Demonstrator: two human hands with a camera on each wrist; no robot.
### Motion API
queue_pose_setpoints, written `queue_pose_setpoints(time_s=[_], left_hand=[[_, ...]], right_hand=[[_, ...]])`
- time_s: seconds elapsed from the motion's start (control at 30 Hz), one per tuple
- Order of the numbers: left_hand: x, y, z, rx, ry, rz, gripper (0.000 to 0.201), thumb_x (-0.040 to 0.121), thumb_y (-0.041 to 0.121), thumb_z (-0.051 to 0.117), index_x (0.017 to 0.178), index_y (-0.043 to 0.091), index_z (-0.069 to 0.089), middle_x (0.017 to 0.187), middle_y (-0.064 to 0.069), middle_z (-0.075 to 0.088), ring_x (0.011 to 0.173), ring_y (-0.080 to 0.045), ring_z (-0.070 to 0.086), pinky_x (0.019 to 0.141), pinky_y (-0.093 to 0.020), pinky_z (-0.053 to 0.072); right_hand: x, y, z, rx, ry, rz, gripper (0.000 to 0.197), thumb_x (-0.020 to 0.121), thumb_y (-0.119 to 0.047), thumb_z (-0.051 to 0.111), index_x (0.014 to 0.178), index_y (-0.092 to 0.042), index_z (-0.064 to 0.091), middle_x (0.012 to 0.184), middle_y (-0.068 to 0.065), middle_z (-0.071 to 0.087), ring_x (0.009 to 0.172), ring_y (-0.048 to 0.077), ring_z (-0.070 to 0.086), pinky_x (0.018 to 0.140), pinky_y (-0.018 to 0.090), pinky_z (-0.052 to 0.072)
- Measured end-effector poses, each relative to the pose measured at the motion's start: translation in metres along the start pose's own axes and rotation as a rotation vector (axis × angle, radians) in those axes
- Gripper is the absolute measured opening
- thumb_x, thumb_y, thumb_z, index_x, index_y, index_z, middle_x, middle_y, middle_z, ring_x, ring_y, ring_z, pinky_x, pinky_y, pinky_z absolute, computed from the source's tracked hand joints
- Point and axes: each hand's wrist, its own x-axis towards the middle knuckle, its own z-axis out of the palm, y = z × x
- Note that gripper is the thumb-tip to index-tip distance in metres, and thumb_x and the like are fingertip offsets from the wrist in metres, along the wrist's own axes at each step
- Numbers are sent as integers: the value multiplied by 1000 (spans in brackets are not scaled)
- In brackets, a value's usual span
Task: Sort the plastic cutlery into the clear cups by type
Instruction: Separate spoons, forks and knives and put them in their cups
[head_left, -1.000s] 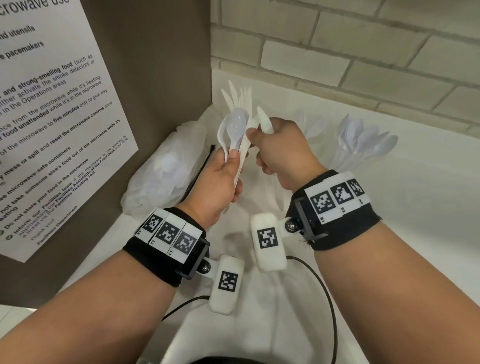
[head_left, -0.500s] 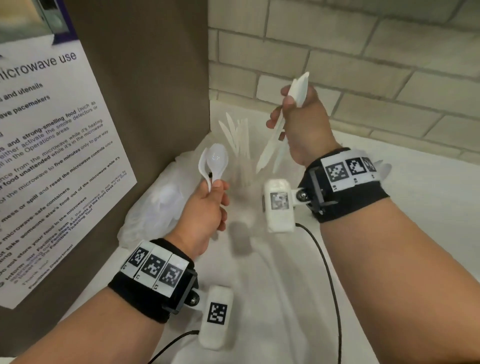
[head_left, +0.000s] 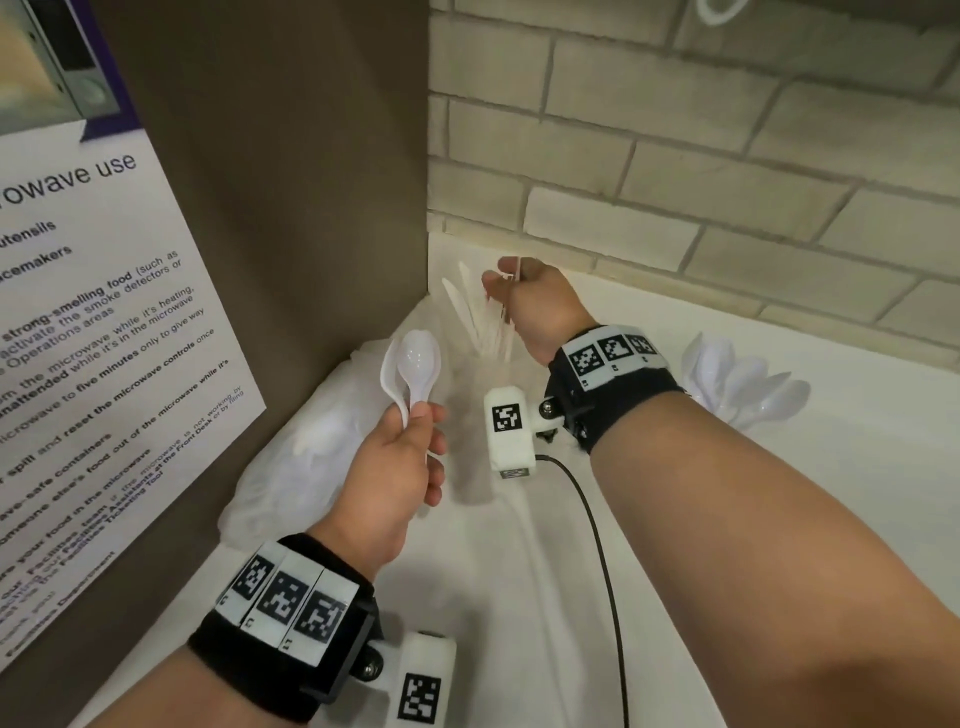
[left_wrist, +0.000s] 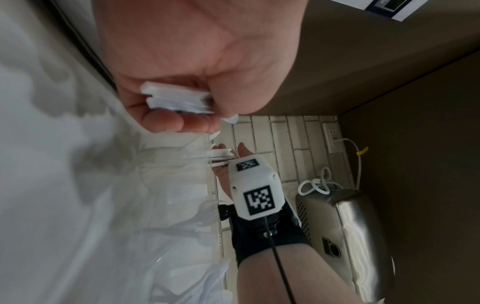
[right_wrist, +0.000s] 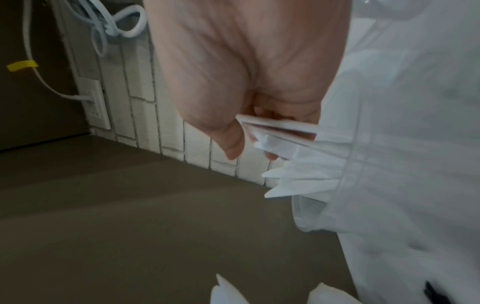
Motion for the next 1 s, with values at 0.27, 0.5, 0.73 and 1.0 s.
queue_pose_setpoints(time_s=[0.27,0.5,0.73,1.0], left_hand=[[-4,5,8,19,-89,5,28,102,34,40,102,17,61,81,-5,53,55,-18,45,53,-31,40],[-8,10,15,110,-168,26,29,101,37,41,104,20,65,76,4,54,50,-11,42,49,-26,34],[-11,2,28,137,-240,10,27,100,35,44,100,20,67,72,4,51,50,-10,36,47,-23,29],[-8,-10,30,277,-178,-36,27,102,31,40,101,21,65,78,2,53,55,-13,39,47,-24,33]], right_hand=[[-28,-18,-13,-197,106,-235,39,93,-14,57,131,-18,56,140,0,53,131,14,46,112,29,35],[-78,-10,-17,-379,-328,-309,38,87,-18,69,123,-26,62,115,-14,62,95,-7,56,85,3,42],[-93,10,-16,-242,-150,-329,7,90,-11,64,92,-13,70,92,-5,69,88,8,63,82,18,48],[-93,-23,-82,-42,403,-646,23,88,-6,59,86,-28,60,84,-8,64,81,9,61,83,34,53]])
